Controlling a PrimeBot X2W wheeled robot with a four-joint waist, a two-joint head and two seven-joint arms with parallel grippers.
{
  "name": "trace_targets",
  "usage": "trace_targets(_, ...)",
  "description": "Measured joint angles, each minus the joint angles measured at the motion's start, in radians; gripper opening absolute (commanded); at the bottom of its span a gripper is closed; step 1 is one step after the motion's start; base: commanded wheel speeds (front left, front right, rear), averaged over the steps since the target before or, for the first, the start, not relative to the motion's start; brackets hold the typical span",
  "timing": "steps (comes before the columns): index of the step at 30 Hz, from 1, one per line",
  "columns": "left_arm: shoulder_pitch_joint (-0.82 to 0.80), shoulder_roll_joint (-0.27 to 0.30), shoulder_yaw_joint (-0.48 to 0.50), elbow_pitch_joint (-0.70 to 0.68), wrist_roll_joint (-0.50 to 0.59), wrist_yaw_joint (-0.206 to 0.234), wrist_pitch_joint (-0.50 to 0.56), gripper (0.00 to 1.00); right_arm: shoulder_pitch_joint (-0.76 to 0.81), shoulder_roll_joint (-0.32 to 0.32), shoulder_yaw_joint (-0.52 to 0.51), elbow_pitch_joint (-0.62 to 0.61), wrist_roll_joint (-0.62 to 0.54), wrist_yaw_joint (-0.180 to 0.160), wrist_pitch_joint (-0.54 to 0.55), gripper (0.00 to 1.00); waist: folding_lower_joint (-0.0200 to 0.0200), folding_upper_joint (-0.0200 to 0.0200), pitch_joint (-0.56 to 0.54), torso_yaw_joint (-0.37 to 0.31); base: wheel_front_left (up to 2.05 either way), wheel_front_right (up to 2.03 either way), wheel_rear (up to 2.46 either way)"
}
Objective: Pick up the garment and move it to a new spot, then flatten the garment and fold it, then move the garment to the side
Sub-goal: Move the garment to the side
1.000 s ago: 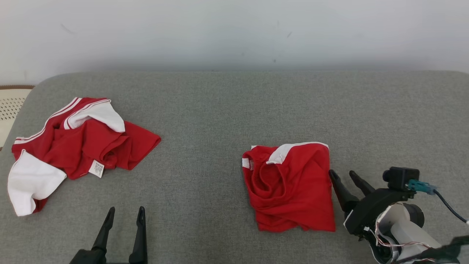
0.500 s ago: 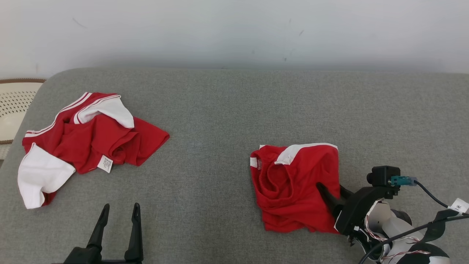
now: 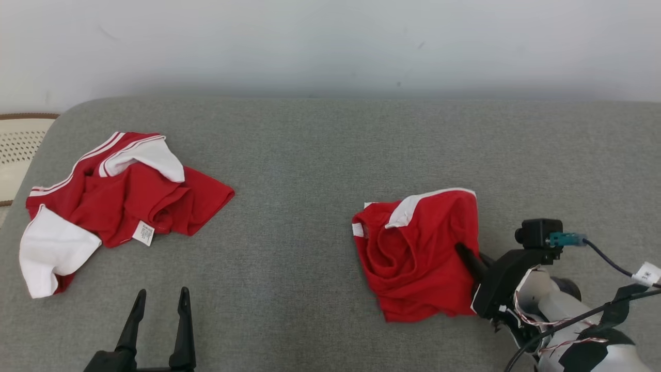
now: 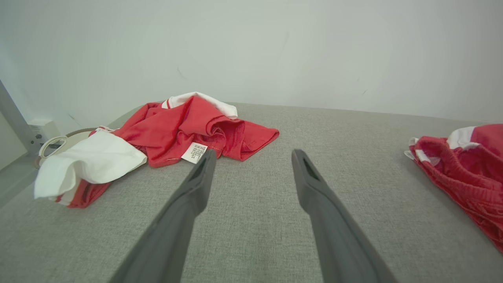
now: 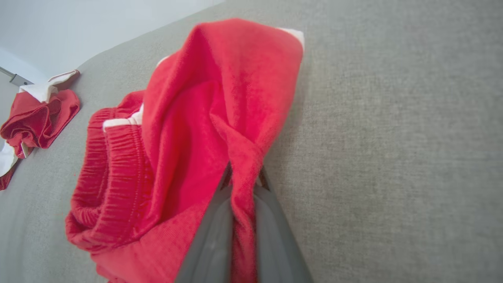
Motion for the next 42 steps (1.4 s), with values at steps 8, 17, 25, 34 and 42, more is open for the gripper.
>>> trace_targets(8,0.005,0.004,0.023,-0.021,0.002,-0.001,0.000,1.00,-0.083,-0.077,0.039,-0.012,-0.014,0.000,-0.016,0.00,0.0000,0.0000,0.004,-0.050,0.00,0.00,0.00)
trace_targets(17,-0.012,0.027,0.033,-0.050,0.020,-0.009,0.000,1.00,-0.210,-0.167,0.096,0.003,-0.053,0.000,0.001,0.00,0.0001,0.0000,0.053,-0.099,0.00,0.00,0.00)
trace_targets(25,-0.037,0.063,0.050,-0.096,0.033,-0.009,0.000,1.00,-0.325,-0.245,0.144,0.043,-0.067,0.000,0.004,0.00,0.0001,0.0001,0.135,-0.130,0.00,0.00,0.00)
trace_targets(34,-0.045,0.105,0.062,-0.172,0.053,0.000,0.012,1.00,-0.459,-0.324,0.205,0.093,-0.093,0.000,0.001,0.00,0.0002,0.0001,0.225,-0.154,0.00,0.00,0.00)
trace_targets(42,-0.041,0.130,0.083,-0.282,0.065,0.018,0.051,1.00,-0.561,-0.380,0.250,0.107,-0.100,0.000,0.001,0.00,0.0002,0.0002,0.287,-0.173,0.00,0.00,0.00)
